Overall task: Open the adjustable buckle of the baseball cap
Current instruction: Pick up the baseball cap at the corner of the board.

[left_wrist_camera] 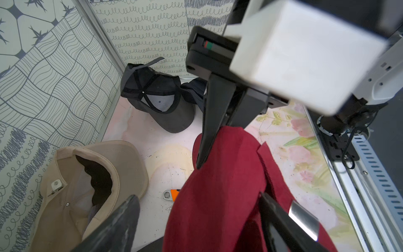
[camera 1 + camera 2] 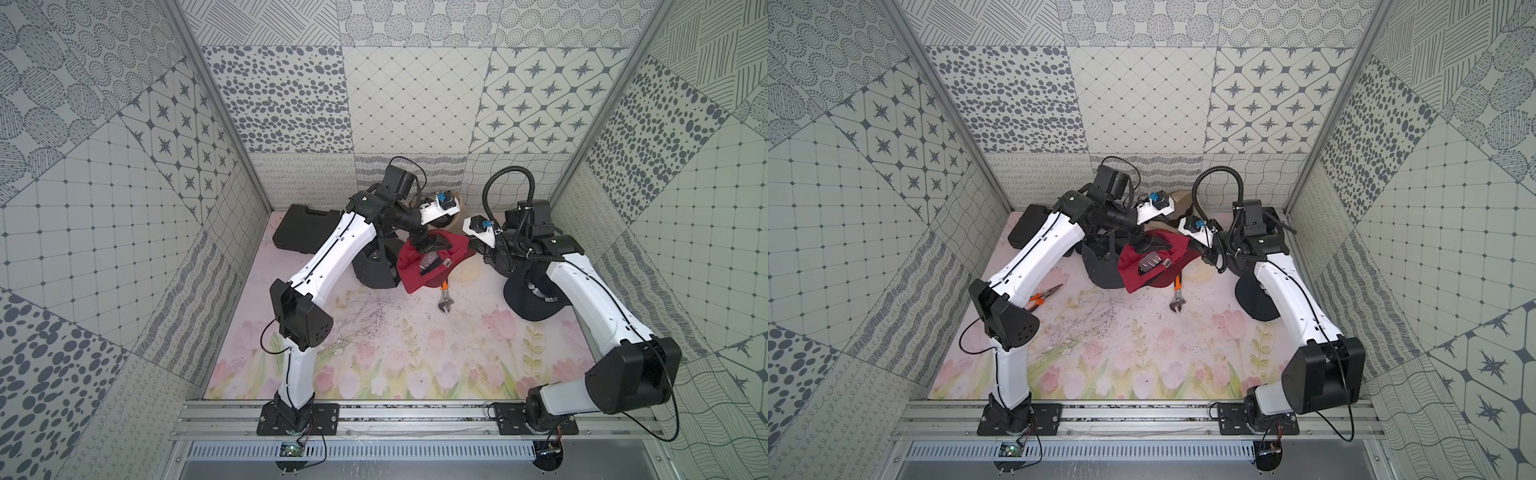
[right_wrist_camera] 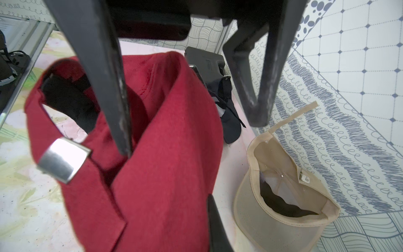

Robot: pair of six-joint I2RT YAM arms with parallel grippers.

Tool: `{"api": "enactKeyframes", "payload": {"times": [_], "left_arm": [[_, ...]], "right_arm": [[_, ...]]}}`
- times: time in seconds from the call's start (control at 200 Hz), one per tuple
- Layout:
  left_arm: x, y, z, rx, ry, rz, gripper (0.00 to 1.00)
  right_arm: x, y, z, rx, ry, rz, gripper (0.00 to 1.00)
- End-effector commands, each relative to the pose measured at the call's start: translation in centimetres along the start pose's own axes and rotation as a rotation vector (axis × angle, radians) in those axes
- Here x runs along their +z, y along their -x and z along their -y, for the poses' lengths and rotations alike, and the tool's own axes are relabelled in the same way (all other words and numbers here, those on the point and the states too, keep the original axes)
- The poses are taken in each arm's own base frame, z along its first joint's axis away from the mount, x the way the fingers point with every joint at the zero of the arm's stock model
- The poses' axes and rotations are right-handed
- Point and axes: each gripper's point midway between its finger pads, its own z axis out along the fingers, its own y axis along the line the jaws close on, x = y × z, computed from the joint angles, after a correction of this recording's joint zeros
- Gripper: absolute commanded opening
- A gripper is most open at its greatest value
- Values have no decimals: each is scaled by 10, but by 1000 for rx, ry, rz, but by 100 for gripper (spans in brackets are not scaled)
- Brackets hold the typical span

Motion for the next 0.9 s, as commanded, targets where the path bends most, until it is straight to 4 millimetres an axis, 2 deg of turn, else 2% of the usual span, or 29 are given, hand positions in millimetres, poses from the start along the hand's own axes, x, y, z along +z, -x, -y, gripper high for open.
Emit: {"api": "enactKeyframes", "payload": {"times": [0.0,0.07,0.18,0.315,0.335,0.385,0.4,0.52,0.6,0.66,0.755,0.89], "left_arm": [[1,11,7,97,-30,17,80],[2,10,10,88,-52,19,74],[5,4,9,70,-55,-3,59],[7,1,13,61,-79,-9,36],[7,0,14,57,-83,-12,31],[6,0,13,60,-76,-15,5],[6,0,12,59,-72,-17,0],[4,3,7,55,-40,-22,0],[2,6,5,33,-25,-18,0],[1,8,-1,-1,8,-20,0],[1,10,-17,-75,89,-24,0],[-1,6,-45,-168,226,-39,0]], "right_arm": [[-5,20,-4,-36,6,74,0],[-6,22,-3,-42,2,83,0],[-7,25,-2,-47,-1,96,0],[-7,27,2,-44,-20,104,0],[-8,28,2,-46,-24,107,0],[-9,32,5,-39,-34,121,0],[-9,33,6,-35,-39,126,0],[-11,42,19,15,-84,160,0],[-13,42,33,110,-157,160,33],[-17,37,43,208,-223,144,50],[-23,28,47,305,-307,145,63],[-36,21,34,393,-389,209,70]]}}
